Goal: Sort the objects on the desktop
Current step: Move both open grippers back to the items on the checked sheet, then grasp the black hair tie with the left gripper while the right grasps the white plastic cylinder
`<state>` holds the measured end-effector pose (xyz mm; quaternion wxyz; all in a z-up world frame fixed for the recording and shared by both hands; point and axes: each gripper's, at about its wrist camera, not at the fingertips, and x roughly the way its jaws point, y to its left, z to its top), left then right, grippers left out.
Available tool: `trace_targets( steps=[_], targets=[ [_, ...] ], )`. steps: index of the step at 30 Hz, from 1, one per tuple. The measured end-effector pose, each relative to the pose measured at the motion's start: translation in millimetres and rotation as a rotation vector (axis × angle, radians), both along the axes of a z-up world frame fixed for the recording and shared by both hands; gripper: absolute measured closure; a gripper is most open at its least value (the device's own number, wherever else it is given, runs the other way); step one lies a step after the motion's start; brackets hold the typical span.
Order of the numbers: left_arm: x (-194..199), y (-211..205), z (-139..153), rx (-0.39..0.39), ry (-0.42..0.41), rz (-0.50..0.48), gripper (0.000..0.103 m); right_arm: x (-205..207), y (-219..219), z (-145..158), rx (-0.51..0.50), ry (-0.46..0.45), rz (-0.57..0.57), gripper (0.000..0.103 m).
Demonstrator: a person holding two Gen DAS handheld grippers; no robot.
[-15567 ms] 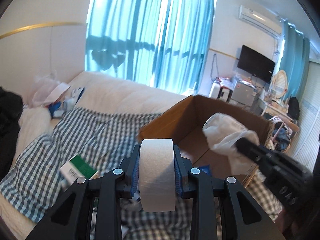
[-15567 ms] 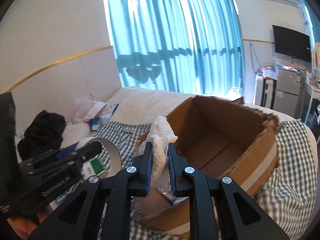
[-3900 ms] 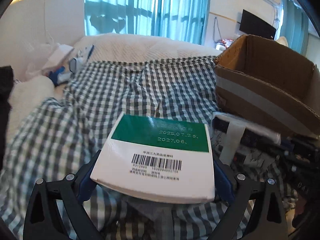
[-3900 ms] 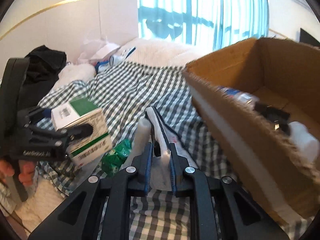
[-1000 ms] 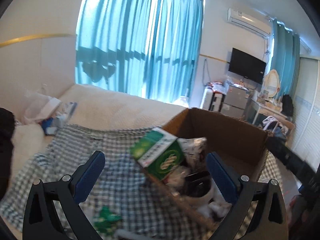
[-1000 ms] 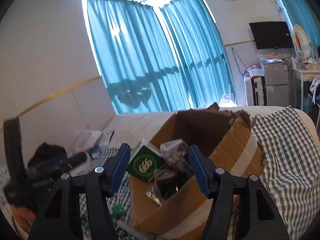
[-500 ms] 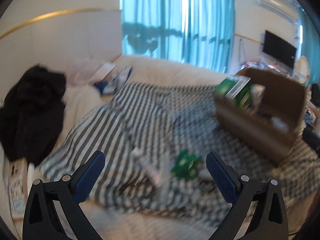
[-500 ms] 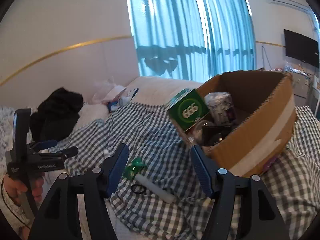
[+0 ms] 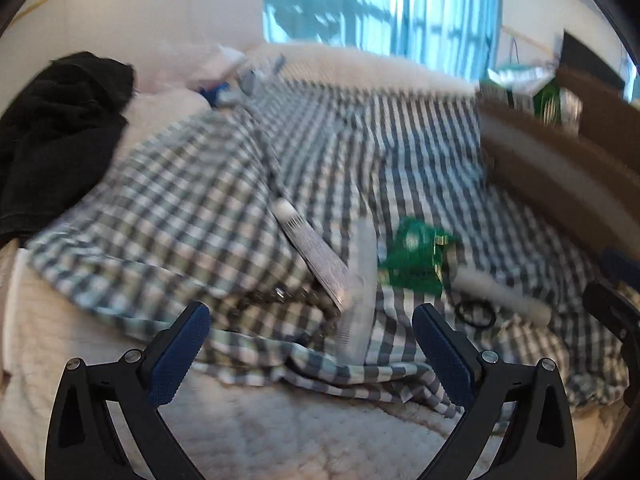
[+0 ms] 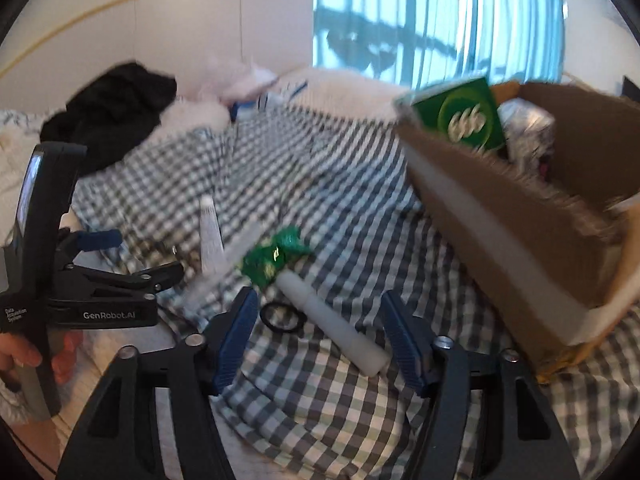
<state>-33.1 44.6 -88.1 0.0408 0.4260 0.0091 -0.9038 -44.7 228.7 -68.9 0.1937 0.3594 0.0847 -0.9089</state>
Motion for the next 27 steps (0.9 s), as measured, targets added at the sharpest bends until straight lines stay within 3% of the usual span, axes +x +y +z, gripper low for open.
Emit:
trace_targets(
  steps=[4, 10, 14, 18, 23, 27],
  targets=[
    [-16, 6, -22, 0.006, -0.076, -0.035, 0.0, -17, -6, -19, 0.053, -0.038, 0.043, 0.063],
    [-30, 12, -25, 0.04, -0.058, -0.062, 0.0, -41, -10, -51, 0.101, -0.111, 0.082, 0.073],
    [-42, 19, -32, 0.009, -0.069, -0.073, 0.0, -52, -7, -71, 0.129, -0.178, 0.079, 0.08],
    [-46, 25, -38, 0.007, -0.085, -0.099, 0.0, -52, -7, -66, 0.145, -0.169, 0.066, 0.094],
    [-39, 41, -36, 0.033, -0.067, -0.194, 0.0, -49, 2, -47, 0.149, -0.109, 0.003, 0.096],
    [-33, 64, -34, 0.037, -0.049, -0.297, 0.0, -49, 8, -41, 0.127, -0.128, -0.014, 0.096]
  ],
)
